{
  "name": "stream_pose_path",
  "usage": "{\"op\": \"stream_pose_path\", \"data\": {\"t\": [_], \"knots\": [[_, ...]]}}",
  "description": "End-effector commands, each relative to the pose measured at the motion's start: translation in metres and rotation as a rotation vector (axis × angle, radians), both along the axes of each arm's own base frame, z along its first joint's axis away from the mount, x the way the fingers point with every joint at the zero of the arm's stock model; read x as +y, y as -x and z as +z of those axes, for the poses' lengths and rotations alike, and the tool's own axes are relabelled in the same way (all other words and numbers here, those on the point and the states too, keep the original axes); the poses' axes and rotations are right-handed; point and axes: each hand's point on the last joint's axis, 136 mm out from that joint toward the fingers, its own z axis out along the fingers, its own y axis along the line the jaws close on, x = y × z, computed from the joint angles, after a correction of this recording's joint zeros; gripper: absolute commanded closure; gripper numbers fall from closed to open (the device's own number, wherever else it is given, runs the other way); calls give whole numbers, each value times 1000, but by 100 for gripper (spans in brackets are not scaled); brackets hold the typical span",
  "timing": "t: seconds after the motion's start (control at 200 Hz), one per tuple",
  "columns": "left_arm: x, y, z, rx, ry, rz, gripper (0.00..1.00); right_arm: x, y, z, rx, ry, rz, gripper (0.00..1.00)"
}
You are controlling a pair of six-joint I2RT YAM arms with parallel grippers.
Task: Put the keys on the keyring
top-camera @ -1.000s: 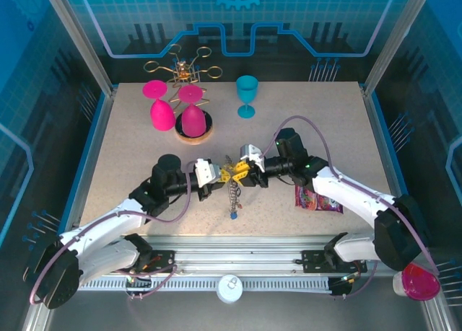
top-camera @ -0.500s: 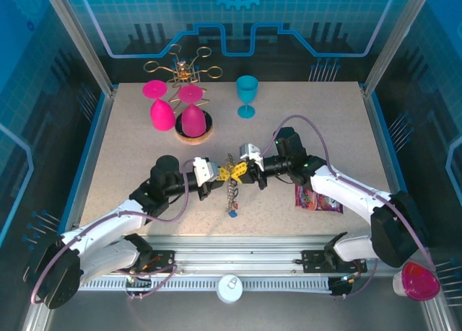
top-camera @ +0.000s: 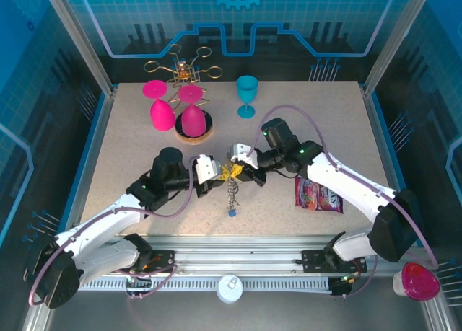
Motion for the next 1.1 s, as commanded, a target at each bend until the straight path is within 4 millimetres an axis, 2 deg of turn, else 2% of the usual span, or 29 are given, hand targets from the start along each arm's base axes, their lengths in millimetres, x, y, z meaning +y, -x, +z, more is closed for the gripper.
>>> {"op": "stream_pose_path", "data": {"t": [0.0, 0.19, 0.275, 0.32, 0.535, 0.76, 0.81, 0.886, 1.096], "knots": [[1, 6, -10, 32, -85, -46, 88, 6, 18, 7, -23, 56, 89, 100], [0, 5, -14, 51, -131, -66, 90, 14, 22, 17, -49, 88, 132, 100], [-1, 5, -14, 48, -140, -71, 100, 17, 24, 18, -55, 101, 142, 100], [-1, 5, -12, 41, -137, -72, 100, 17, 24, 20, -57, 91, 139, 100], [-2, 2, 4, -11, -24, -36, 100, 10, 15, 33, -14, -58, 54, 100], [-6, 0, 11, 5, 93, -9, 100, 13, 9, 42, 3, -171, -3, 100], [-5, -1, 13, 3, 107, 1, 100, 10, 6, 41, 16, -194, -24, 90], [-5, 0, 14, 0, 117, 3, 100, 3, 2, 39, 33, -226, -50, 80], [-3, 2, 19, -11, 164, 7, 100, -8, -6, 22, 79, -274, -91, 74]]}}
